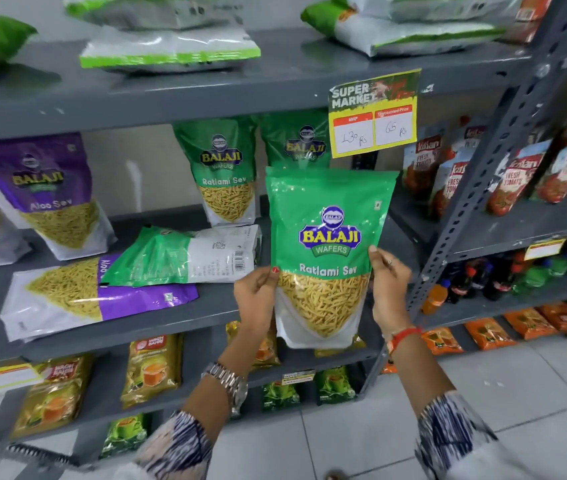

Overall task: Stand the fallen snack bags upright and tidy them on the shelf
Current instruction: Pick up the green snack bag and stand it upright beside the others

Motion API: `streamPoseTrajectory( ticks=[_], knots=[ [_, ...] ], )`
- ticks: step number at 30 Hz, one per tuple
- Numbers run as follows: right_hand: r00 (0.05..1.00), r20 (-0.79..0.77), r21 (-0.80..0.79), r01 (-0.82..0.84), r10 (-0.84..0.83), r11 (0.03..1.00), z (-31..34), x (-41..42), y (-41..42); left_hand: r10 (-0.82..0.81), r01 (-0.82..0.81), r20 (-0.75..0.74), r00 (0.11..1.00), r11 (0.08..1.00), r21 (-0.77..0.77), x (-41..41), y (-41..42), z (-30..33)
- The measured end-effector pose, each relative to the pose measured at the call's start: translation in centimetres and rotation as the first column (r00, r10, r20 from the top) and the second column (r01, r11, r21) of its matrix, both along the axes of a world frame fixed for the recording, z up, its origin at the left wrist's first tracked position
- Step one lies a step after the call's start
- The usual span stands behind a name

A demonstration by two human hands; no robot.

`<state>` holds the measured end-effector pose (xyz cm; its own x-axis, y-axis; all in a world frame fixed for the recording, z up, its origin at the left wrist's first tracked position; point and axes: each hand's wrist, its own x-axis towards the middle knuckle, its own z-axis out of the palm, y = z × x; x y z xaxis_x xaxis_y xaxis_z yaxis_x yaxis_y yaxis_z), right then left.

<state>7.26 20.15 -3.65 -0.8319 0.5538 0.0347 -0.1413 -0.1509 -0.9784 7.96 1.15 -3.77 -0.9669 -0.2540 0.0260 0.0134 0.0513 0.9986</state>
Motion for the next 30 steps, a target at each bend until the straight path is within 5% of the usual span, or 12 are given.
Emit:
streamPoseTrajectory(
  ticks=[17, 22, 26, 28, 30],
  knots=[
    [0.991, -0.111, -0.010, -0.083, 0.081, 0.997, 1.6, -10.9, 5.2, -0.078, 0.089, -0.081, 0.994, 0.986, 0.142, -11.0, 5.4, 0.1],
    [0.980, -0.183, -0.030, 0.072, -0.076, 0.997, 1.0, -10.1, 4.5, -0.042, 0.052, -0.144, 0.989, 0.996, 0.071, -9.8, 4.8, 0.0],
    [0.867, -0.395, 0.147, 0.386, -0.304, 0.911, 0.4, -5.9, 0.5, 0.306, -0.264, -0.188, 0.933, 0.940, 0.217, -6.6, 2.5, 0.0],
    [0.854, -0.511, 0.345, 0.305, -0.095, 0.888, 0.4, -4.5, -2.6, 0.602, -0.526, -0.173, 0.779, 0.779, 0.342, -5.4, 0.5, 0.5],
    [0.866, -0.470, 0.600, 0.172, 0.169, 0.782, 0.4, -4.7, -6.1, 0.755, -0.696, -0.054, 0.653, 0.627, 0.350, -4.9, -1.9, 0.1]
  ],
)
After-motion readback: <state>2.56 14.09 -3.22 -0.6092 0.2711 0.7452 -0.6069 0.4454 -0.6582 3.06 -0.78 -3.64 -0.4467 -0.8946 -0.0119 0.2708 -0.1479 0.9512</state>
